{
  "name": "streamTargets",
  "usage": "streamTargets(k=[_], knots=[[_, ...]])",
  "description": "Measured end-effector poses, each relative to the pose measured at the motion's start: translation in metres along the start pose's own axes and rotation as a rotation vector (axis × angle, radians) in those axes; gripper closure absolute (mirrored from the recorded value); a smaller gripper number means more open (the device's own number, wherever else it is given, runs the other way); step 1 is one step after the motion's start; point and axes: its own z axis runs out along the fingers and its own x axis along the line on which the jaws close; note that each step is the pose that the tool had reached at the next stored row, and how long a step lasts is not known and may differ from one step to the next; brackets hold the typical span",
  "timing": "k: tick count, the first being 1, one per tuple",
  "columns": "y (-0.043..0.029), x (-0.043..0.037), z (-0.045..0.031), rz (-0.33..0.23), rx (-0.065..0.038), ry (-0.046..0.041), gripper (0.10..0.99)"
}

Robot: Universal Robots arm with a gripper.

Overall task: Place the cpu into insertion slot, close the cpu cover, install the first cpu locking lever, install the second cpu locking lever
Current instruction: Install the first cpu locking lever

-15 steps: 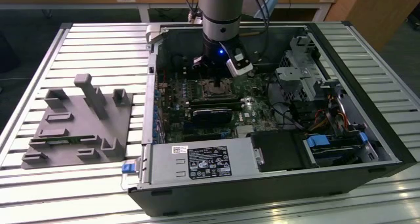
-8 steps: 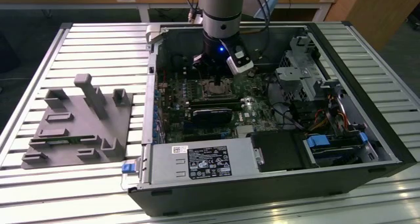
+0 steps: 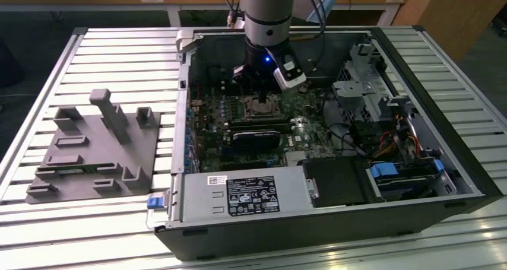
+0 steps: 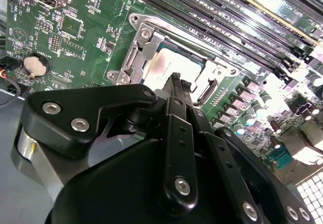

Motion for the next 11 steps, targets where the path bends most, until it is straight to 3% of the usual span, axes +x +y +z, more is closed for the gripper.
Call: streamTargets(k=[4, 11], knots=[[0.0003, -0.0001, -0.0030, 0.000, 0.000, 0.0000, 0.980], [0.0016, -0.0007, -0.0175, 0.000, 0.000, -0.0001, 0.980]])
